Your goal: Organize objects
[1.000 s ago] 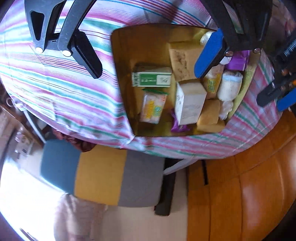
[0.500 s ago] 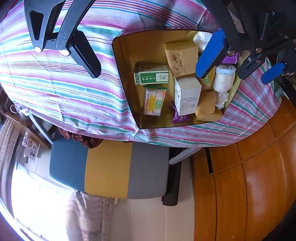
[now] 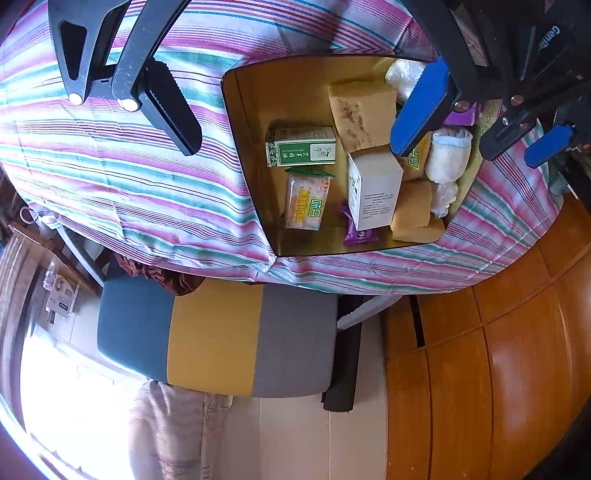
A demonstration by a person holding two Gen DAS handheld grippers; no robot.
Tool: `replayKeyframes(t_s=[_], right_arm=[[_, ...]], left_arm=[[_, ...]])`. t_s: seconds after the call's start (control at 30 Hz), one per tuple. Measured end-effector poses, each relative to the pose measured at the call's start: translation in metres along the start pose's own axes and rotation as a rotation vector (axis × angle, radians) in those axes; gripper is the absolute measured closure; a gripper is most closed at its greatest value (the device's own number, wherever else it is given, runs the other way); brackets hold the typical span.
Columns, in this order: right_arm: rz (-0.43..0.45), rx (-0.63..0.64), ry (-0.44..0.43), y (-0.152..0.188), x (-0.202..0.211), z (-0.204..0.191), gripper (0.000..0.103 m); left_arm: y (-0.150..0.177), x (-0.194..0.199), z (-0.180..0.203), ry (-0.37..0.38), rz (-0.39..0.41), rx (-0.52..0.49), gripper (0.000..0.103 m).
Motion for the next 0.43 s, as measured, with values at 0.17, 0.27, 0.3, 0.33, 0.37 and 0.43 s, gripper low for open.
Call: replayKeyframes(t_s=[0.17,0.27,0.3,0.33,0.37,0.43], right_arm=[[-0.005,0.010,0.001,-0.001,-0.004,-0.004,0.000],[-0.013,0.020,0.000,0.000,-0.008,-0.007,0.000],[-0.017,0.022,0.000,0.000,-0.009,-0.008,0.000],[-0.020,0.022,0.000,0.000,-0.011,-0.009,0.000],[-0.022,0.023,-0.002,0.000,-0.012,-0.010,0.000],[-0.025,0.028,-0.002,0.000,-0.013,-0.012,0.000]], left_arm=[[0.001,-0.005,-0.003,0.005,-0.014,0.005,0.040],[0.001,-0.004,-0.006,-0.015,0.014,-0.005,0.040],[0.001,-0.004,-0.007,-0.017,0.017,-0.003,0.040],[0.001,-0.005,-0.008,-0.016,0.015,0.002,0.040],[0.000,-0.006,-0.009,-0.017,0.011,0.004,0.040],[0.000,-0.009,-0.010,-0.018,0.001,0.009,0.040]])
Point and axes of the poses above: each gripper's, at about its wrist camera, not at the fingertips, and x roughly against the way its jaws point, z to its right, y to its underside, the point moved 6 cm from there along -x, roughly the way its jaws point, and after that the axes turned 12 degrees about -y, right-handed, at the moved point
